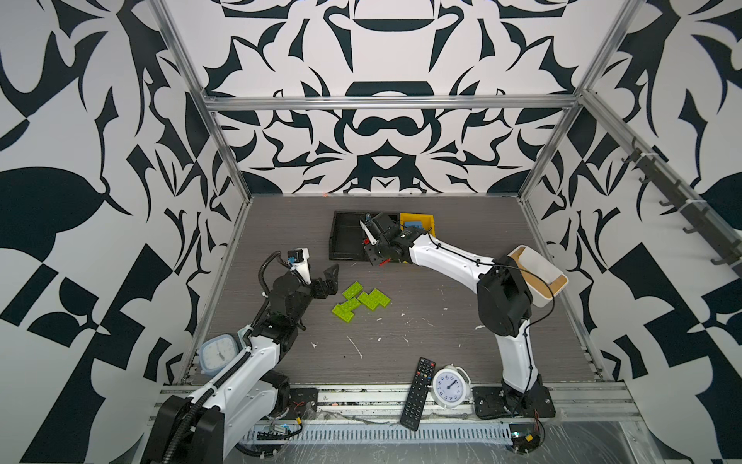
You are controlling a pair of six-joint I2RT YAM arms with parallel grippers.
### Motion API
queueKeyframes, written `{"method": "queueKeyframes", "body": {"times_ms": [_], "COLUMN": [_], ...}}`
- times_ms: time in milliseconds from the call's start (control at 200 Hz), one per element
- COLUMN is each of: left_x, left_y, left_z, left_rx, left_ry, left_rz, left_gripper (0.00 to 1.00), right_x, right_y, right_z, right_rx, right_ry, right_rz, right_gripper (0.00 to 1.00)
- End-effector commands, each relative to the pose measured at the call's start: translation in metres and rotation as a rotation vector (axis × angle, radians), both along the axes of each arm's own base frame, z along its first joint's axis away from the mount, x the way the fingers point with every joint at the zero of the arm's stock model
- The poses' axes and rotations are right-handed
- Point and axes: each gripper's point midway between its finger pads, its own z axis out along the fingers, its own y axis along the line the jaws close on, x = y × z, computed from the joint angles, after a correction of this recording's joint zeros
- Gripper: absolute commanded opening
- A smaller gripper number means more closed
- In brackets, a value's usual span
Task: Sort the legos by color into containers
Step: 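Lift the red arch brick with the right gripper over the black bin, then lower the red arch brick into the black bin and open the right gripper, then withdraw the right gripper while the left gripper moves over the green bricks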
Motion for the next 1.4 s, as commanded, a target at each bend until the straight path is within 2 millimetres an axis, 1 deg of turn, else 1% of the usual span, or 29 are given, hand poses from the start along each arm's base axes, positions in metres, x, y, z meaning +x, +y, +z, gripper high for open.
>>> {"method": "queueKeyframes", "body": {"times_ms": [0, 135, 215, 370, 430, 575, 655, 745, 790, 845, 960, 1040, 1085, 1115, 1130, 1155, 1175, 1230, 1275, 1295, 1300, 1320, 1330, 1350, 1355, 1375, 1380, 1395], "left_x": [0.000, 0.000, 0.001, 0.001, 0.001, 0.001, 0.002, 0.002, 0.001, 0.002, 0.000, -0.005, -0.010, -0.014, -0.016, -0.020, -0.024, -0.032, -0.040, -0.044, -0.044, -0.047, -0.049, -0.051, -0.052, -0.055, -0.055, -0.057], "left_y": [0.001, 0.002, 0.002, 0.001, 0.002, -0.002, -0.002, -0.005, -0.009, -0.007, -0.002, 0.005, 0.006, 0.006, 0.005, 0.003, 0.002, -0.004, -0.007, -0.008, -0.008, -0.008, -0.009, -0.010, -0.010, -0.012, -0.012, -0.013], "left_z": [0.008, 0.007, 0.007, 0.006, 0.006, 0.010, 0.008, 0.011, 0.015, 0.016, 0.019, 0.014, 0.009, 0.004, 0.001, -0.003, -0.007, -0.017, -0.025, -0.027, -0.028, -0.030, -0.031, -0.032, -0.033, -0.035, -0.035, -0.037], "left_rx": [-0.001, 0.002, 0.001, 0.000, 0.000, -0.003, 0.002, -0.005, 0.004, 0.005, 0.028, 0.038, 0.025, 0.015, 0.012, 0.007, 0.007, 0.022, 0.049, 0.061, 0.065, 0.076, 0.080, 0.084, 0.083, 0.081, 0.081, 0.077], "left_ry": [-0.025, -0.022, -0.020, -0.018, -0.018, -0.020, -0.005, 0.013, 0.017, 0.044, 0.114, 0.192, 0.240, 0.277, 0.295, 0.325, 0.350, 0.394, 0.439, 0.456, 0.458, 0.470, 0.475, 0.483, 0.486, 0.497, 0.499, 0.506], "left_rz": [0.001, 0.008, 0.008, 0.007, 0.008, -0.014, -0.009, -0.024, -0.050, -0.033, -0.008, 0.028, 0.037, 0.036, 0.032, 0.032, 0.031, 0.015, 0.020, 0.023, 0.026, 0.032, 0.033, 0.037, 0.037, 0.039, 0.041, 0.040], "left_gripper": [0.99, 0.99, 0.99, 0.99, 0.99, 0.99, 0.99, 0.99, 1.00, 0.99, 0.99, 0.99, 0.99, 0.99, 0.99, 1.00, 1.00, 0.97, 0.97, 0.96, 0.96, 0.96, 0.96, 0.96, 0.96, 0.97, 0.97, 0.97], "right_x": [0.030, 0.050, 0.058, 0.066, 0.069, 0.076, 0.080, 0.081, 0.081, 0.081, 0.078, 0.071, 0.064, 0.057, 0.054, 0.047, 0.041, 0.024, 0.010, 0.003, 0.002, -0.005, -0.008, -0.014, -0.015, -0.022, -0.023, -0.029], "right_y": [0.003, -0.004, -0.006, -0.004, -0.005, -0.003, -0.003, -0.003, -0.002, -0.001, 0.000, 0.000, 0.004, 0.007, 0.010, 0.012, 0.014, 0.016, 0.012, 0.009, 0.009, 0.005, 0.003, -0.002, -0.002, -0.009, -0.009, -0.014], "right_z": [0.030, 0.032, 0.032, 0.032, 0.028, 0.024, 0.022, 0.023, 0.023, 0.023, 0.028, 0.032, 0.039, 0.047, 0.056, 0.062, 0.073, 0.101, 0.128, 0.137, 0.137, 0.150, 0.152, 0.166, 0.165, 0.177, 0.176, 0.184], "right_rx": [0.061, 0.083, 0.105, 0.119, 0.116, 0.118, 0.118, 0.124, 0.129, 0.131, 0.141, 0.152, 0.183, 0.212, 0.233, 0.256, 0.276, 0.310, 0.331, 0.340, 0.339, 0.355, 0.358, 0.376, 0.375, 0.389, 0.387, 0.393], "right_ry": [-0.107, -0.131, -0.136, -0.147, -0.142, -0.144, -0.144, -0.146, -0.145, -0.143, -0.141, -0.131, -0.123, -0.123, -0.133, -0.137, -0.148, -0.178, -0.210, -0.224, -0.224, -0.245, -0.248, -0.272, -0.271, -0.291, -0.290, -0.305], "right_rz": [-0.042, -0.082, -0.096, -0.102, -0.105, -0.112, -0.120, -0.121, -0.116, -0.111, -0.097, -0.082, -0.057, -0.034, -0.023, -0.007, 0.008, 0.047, 0.071, 0.080, 0.082, 0.087, 0.090, 0.095, 0.096, 0.098, 0.099, 0.101], "right_gripper": [0.20, 0.20, 0.20, 0.20, 0.21, 0.22, 0.29, 0.31, 0.38, 0.49, 0.63, 0.70, 0.71, 0.72, 0.72, 0.72, 0.73, 0.74, 0.74, 0.74, 0.74, 0.74, 0.74, 0.75, 0.75, 0.75, 0.75, 0.75]}}
